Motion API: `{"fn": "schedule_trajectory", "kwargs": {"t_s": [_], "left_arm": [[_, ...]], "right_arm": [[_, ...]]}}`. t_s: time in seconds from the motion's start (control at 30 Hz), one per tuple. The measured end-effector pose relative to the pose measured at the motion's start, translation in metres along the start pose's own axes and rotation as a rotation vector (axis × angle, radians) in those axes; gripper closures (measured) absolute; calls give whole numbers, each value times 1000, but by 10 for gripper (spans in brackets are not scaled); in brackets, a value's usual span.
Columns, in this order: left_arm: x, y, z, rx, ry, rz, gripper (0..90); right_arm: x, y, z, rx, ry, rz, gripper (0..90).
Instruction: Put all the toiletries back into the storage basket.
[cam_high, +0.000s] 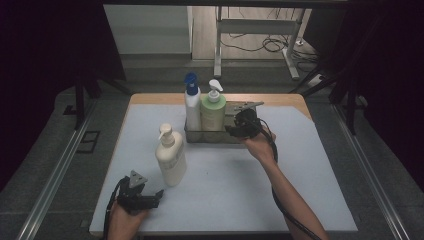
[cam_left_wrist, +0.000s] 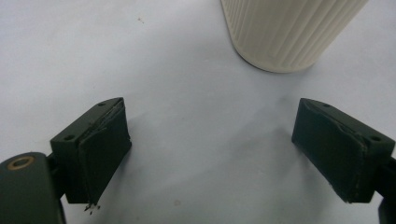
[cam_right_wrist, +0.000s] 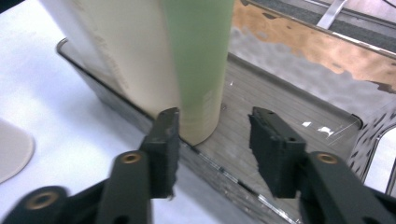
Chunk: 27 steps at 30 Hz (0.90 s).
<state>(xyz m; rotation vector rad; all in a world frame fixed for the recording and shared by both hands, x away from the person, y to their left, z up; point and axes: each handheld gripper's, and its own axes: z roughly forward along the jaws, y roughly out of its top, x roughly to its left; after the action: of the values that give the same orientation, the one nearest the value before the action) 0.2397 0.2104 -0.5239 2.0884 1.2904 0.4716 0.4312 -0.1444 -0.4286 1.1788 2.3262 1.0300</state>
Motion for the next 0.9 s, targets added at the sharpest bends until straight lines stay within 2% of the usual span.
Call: {"fn": "schedule_trajectory", "kwargs": {"t_s": [0.3, 0.43, 0.67, 0.9], "left_arm": [[0, 0, 0, -1, 1, -1, 107], [0, 0, 0, 0, 1, 0, 107], [0, 0, 0, -1, 1, 0, 107], [0, 0, 0, -1, 0, -1, 107]], "right_arm": [[5, -7, -19, -12, 59, -54, 360], [7, -12, -28, -9, 68, -86, 305], [11, -20, -44, -26, 91, -112, 234], [17, -31, -54, -17, 100, -162, 145]]}}
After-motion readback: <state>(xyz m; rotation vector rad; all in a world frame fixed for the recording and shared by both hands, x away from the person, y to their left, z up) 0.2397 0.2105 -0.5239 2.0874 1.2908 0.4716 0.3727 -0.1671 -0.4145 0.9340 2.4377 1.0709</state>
